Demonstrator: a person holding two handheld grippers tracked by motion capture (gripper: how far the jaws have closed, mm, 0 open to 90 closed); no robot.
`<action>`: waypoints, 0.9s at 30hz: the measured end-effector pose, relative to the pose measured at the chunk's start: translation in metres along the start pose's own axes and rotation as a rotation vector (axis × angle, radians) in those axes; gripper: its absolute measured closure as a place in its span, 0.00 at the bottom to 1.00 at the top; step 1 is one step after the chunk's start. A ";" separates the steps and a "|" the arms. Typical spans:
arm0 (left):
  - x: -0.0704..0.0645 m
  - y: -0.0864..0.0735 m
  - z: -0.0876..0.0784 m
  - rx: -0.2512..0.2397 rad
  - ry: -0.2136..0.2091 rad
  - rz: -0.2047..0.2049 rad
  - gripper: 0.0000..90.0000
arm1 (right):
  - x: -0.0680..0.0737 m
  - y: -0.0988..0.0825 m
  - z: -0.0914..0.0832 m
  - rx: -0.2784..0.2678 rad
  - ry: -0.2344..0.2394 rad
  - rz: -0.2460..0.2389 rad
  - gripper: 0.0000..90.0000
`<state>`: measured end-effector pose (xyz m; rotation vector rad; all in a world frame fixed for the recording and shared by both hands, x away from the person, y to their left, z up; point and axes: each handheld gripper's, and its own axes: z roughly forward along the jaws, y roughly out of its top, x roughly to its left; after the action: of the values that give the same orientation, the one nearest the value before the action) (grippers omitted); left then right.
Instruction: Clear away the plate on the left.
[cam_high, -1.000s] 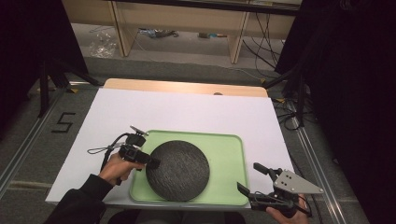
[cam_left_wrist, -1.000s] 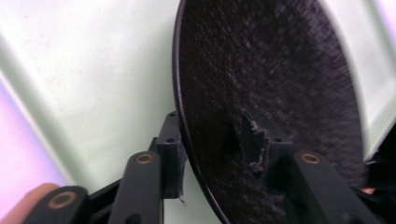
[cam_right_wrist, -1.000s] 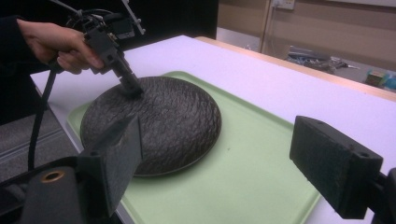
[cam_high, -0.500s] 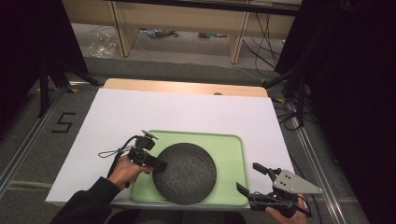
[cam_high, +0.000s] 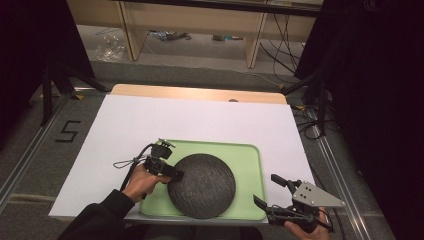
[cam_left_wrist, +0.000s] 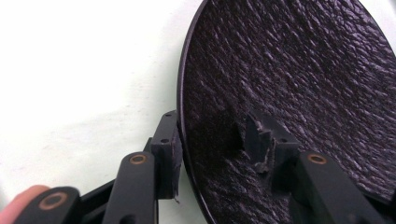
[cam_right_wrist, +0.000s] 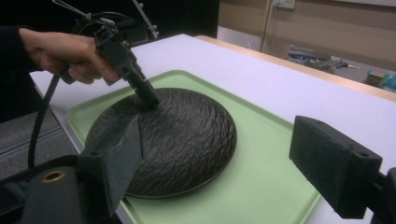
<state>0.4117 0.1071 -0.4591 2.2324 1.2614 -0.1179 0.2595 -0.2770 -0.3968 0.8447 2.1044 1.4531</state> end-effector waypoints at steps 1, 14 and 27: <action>-0.001 0.000 0.001 0.000 0.001 0.008 0.63 | 0.001 0.000 0.000 0.008 0.007 0.012 0.20; -0.005 0.000 0.006 -0.005 0.066 0.040 0.62 | 0.001 0.000 -0.001 0.006 0.010 0.015 0.20; -0.005 -0.001 -0.012 -0.093 0.071 0.051 0.63 | 0.000 0.000 0.000 -0.022 0.007 -0.002 0.20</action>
<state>0.4059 0.1092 -0.4475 2.2040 1.2208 0.0393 0.2595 -0.2769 -0.3973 0.8301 2.0901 1.4767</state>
